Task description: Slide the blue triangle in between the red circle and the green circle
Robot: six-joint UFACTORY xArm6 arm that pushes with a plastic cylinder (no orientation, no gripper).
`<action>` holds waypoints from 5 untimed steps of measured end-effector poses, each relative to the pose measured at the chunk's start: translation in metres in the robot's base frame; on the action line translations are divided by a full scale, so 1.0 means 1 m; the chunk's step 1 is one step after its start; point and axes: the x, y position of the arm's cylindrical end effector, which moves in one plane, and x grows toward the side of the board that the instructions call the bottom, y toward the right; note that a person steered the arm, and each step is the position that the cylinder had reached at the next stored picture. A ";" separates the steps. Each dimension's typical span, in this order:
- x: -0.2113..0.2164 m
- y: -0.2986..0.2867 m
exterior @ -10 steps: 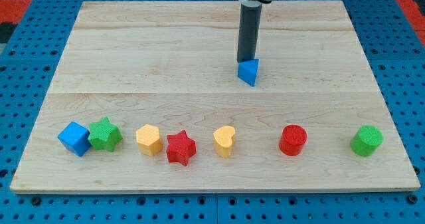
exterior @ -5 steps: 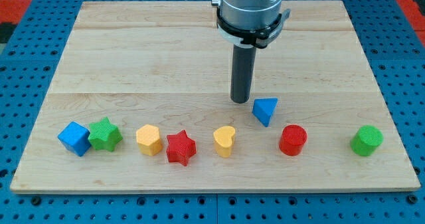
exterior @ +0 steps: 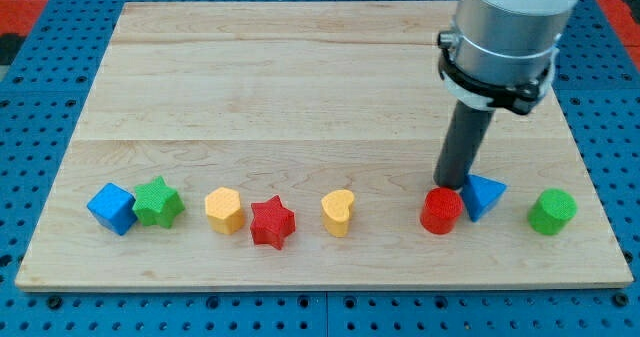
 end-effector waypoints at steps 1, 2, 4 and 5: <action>0.007 0.007; 0.006 0.006; -0.032 0.031; -0.016 0.043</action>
